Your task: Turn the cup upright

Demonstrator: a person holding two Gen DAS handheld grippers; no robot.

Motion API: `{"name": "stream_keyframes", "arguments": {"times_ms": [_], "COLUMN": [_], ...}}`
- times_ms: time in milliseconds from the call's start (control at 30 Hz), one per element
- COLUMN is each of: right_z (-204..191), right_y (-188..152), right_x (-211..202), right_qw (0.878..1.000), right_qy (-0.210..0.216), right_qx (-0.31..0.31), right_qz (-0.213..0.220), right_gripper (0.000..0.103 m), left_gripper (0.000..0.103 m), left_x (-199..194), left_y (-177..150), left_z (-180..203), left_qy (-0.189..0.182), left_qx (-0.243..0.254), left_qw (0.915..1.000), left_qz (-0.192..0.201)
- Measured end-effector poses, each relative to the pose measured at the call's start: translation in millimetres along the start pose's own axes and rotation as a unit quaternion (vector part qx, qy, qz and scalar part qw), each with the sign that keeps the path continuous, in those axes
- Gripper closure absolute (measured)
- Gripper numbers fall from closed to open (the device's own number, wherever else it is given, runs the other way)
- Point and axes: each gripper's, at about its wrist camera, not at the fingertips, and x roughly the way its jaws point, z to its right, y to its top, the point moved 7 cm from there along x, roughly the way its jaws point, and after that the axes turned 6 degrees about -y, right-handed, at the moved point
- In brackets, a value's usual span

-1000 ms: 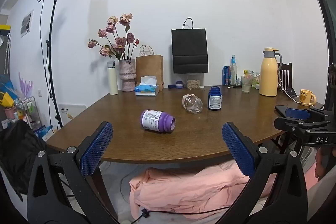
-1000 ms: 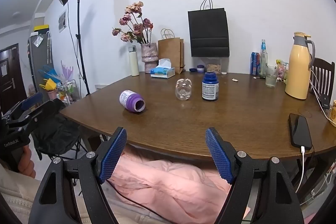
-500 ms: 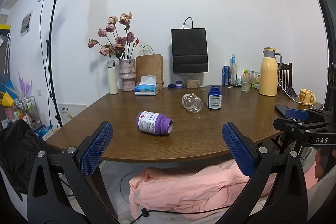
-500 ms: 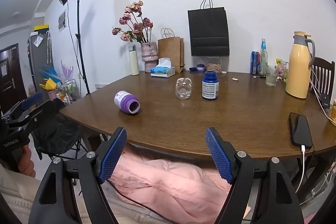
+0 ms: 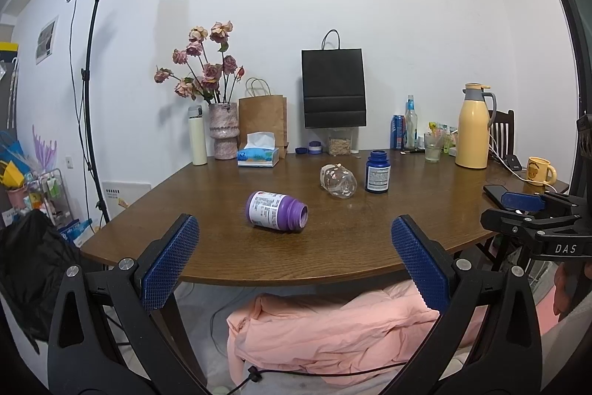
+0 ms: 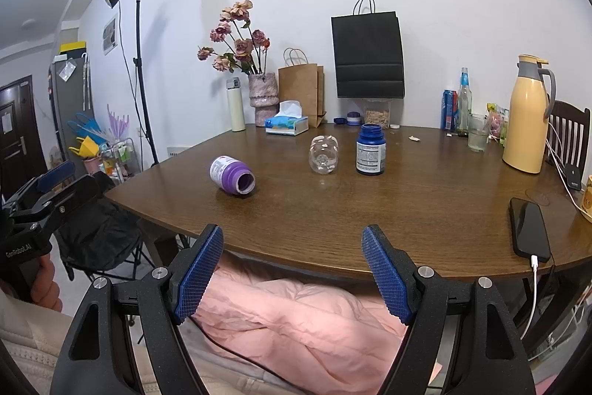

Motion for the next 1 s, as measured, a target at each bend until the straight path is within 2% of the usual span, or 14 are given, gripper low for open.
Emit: {"name": "stream_keyframes", "arguments": {"times_ms": [1000], "right_z": [0.3], "right_y": [-2.5], "right_x": [2.4], "right_qw": [1.0], "right_qy": [0.001], "right_qx": [0.001], "right_qz": [-0.002], "right_gripper": [0.021], "left_gripper": [0.0], "left_x": [4.3], "left_y": [-6.4], "left_z": [2.1], "left_qy": [0.0], "left_qx": [0.0], "left_qw": [1.0], "left_qz": [-0.001]}}
